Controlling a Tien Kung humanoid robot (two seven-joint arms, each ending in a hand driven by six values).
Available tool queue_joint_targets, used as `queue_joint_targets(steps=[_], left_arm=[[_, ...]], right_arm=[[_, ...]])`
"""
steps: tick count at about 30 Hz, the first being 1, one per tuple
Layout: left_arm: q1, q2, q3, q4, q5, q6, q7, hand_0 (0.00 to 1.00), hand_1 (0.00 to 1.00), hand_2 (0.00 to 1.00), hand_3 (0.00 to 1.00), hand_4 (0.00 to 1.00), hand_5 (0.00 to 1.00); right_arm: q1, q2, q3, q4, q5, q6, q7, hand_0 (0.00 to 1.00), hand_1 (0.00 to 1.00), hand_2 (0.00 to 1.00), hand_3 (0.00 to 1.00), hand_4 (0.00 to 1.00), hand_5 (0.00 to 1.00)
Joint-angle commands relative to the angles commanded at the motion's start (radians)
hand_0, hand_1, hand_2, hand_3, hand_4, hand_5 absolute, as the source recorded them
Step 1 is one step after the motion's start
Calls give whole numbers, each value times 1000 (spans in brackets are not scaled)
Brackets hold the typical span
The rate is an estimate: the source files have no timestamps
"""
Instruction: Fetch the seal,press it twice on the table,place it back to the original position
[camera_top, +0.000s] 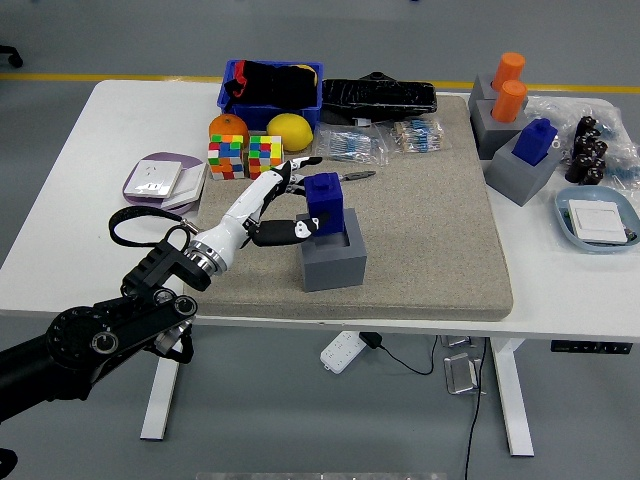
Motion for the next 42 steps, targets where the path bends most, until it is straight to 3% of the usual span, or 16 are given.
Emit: queue_joint_targets(steps=[26,42], left_arm=[[-17,-31,50,44,-26,11,-19,885,585,462,914,643,2],[-17,-29,59,50,-27,8,-16,886,585,462,914,641,2]], right_arm=[[1,-1,0,1,-1,-1,2,786,701,681,640,763,536],[0,0,0,1,-2,-1,2,786,701,681,640,764,537]])
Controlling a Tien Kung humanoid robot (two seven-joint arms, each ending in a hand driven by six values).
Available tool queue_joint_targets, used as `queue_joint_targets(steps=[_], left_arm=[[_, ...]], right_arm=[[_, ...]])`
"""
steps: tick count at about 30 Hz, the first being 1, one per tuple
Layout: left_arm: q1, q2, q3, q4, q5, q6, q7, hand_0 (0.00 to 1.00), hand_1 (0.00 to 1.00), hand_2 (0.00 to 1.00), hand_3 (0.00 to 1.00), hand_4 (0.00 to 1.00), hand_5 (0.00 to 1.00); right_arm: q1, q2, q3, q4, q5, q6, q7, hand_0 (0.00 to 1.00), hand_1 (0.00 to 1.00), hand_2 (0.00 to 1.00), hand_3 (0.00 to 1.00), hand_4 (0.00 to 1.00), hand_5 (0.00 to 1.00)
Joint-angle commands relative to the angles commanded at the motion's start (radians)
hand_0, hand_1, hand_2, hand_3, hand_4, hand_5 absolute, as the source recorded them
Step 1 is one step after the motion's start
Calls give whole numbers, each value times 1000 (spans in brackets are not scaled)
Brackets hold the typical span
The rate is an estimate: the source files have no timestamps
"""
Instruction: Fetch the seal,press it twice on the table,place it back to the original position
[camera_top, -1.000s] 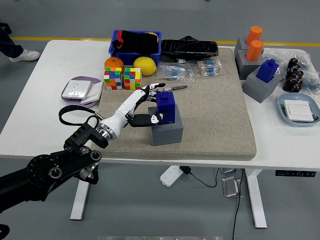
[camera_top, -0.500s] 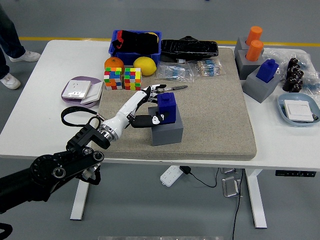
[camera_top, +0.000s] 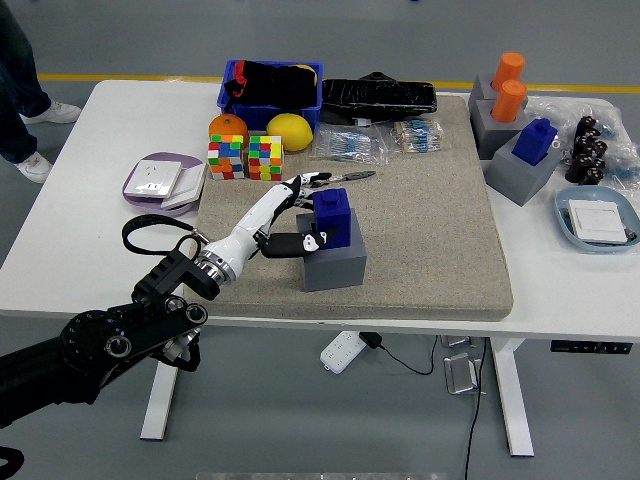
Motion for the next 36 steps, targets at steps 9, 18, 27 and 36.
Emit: queue_joint_targets(steps=[9,18,27,36], left_arm=[[-1,-4,6,7,-2,0,-1,887,585,462,914,639,2],[-4,4,5,5,11,-1,3,887,586,462,914,639,2],[-10,21,-14,-12,43,-8,25,887,586,460,913,638,2],[-17,36,-20,-29,77,-23,57,888,576,457,915,637,2]], right_arm=[[0,0,1,0,1,-1,2,786,701,681,640,765,538],[-1,0,4,-1,-1,-2,2,786,701,681,640,765,538],[-1,0,2,0,1,-1,3,786,700,681,640,765,538],[-1,-1,4,0,0,-2,5,786,701,681,640,765,538]])
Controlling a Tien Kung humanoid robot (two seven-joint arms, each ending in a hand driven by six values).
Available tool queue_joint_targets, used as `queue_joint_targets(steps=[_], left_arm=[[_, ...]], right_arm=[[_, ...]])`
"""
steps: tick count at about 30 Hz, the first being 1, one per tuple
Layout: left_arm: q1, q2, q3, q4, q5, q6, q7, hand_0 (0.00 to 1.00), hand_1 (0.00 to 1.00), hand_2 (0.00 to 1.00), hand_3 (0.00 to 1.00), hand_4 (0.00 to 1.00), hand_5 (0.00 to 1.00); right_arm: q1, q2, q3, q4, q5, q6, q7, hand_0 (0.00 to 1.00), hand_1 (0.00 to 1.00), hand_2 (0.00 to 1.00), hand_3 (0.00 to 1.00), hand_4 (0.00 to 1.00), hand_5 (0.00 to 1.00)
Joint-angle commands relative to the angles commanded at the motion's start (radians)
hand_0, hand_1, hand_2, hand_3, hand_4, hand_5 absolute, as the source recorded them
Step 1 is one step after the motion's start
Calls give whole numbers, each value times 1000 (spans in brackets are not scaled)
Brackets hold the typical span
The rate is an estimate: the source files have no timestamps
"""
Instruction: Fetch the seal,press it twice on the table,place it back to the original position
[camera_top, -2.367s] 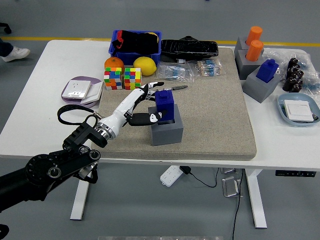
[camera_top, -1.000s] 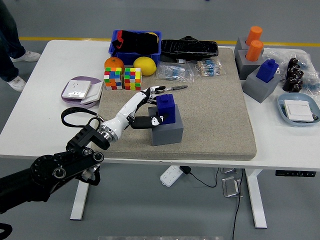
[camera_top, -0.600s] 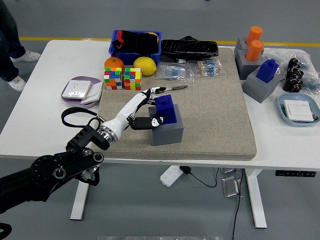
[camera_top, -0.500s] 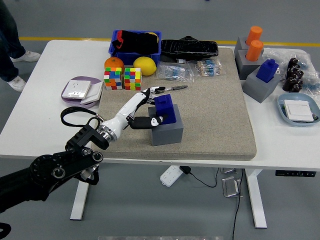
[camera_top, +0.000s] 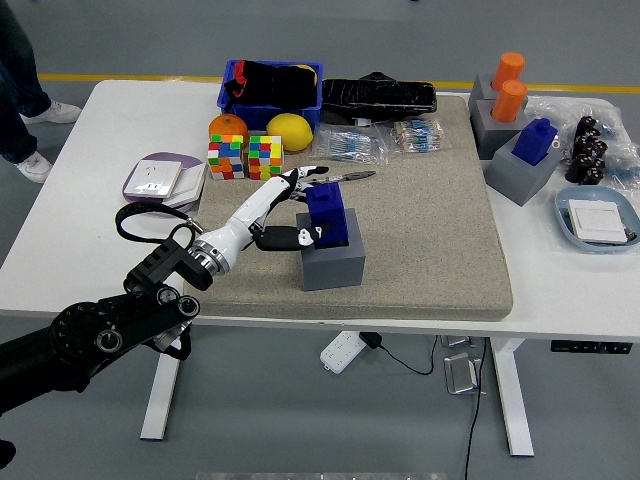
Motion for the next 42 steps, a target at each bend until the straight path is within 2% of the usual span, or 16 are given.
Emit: queue_joint_targets(steps=[11,29,35,42], left_arm=[[-3,8,1,-16,23,-17,24,887,547,446,914,633,2],[-10,-7,17,1,33,-13,23,887,550,443,913,623,2],[-21,4,13,-10,45,-18,36,886,543,440,914,617,2],[-39,23,5,-34,71,-31,80,887,538,435,914,615,2]], right_arm=[[-2,0,2,0,-1,-2,2,786,701,681,640,766,538],[0,2,1,0,1,-3,5,786,699,680,640,767,537],[-1,0,2,0,1,-4,6,786,699,679,640,768,538],[0,-1,2,0,1,-3,6,786,699,679,640,768,538]])
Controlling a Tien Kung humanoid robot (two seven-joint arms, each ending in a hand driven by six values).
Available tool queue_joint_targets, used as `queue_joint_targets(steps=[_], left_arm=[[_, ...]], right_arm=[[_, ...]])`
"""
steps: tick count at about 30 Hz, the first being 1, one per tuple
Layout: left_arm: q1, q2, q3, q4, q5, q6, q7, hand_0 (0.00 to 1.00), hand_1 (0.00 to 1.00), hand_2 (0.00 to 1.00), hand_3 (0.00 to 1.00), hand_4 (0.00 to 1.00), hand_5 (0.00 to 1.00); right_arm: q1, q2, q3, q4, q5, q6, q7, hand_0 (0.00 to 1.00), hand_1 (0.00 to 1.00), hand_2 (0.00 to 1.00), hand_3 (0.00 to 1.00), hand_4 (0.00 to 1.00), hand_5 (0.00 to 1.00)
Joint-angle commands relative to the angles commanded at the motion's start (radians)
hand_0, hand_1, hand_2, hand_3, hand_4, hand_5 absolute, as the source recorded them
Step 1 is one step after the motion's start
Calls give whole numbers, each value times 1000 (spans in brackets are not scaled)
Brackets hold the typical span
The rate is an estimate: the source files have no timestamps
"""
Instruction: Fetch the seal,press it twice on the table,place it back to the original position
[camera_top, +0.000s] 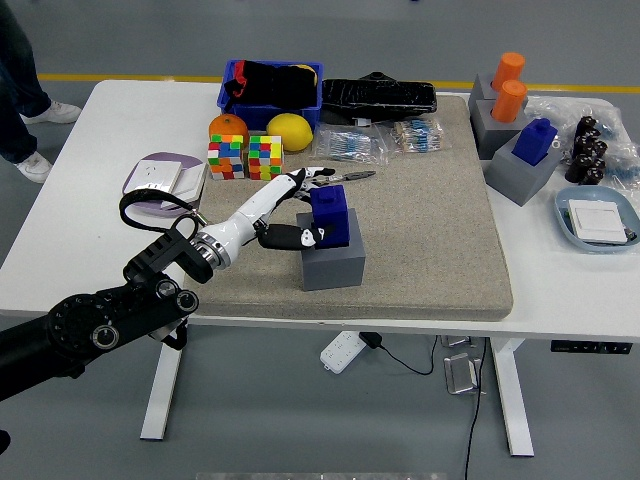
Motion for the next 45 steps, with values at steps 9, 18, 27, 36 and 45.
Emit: queue_joint_targets(steps=[9,18,27,36,45], left_arm=[[-16,22,4,-27,30,-31,61,888,524,429,916,607,2],[-20,33,10,-42,44,-49,90,888,520,430,918,606,2],[-19,26,17,-42,41,-56,98,888,515,429,919,605,2],[-20,23,19,-32,35,-56,97,888,514,429,918,604,2],[-17,14,25,-8,16,-63,90,948,911,817,932,790,2]], right_arm=[[-1,-2,4,0,-1,0,1,786,699,679,640,768,538],[-2,-3,4,0,-1,-1,1,786,699,679,639,769,538],[0,-1,3,0,-1,-1,1,786,699,678,640,770,538],[-1,-2,5,-1,-2,-3,2,786,699,678,640,771,538],[0,-1,3,0,-1,-3,2,786,699,678,639,771,537]])
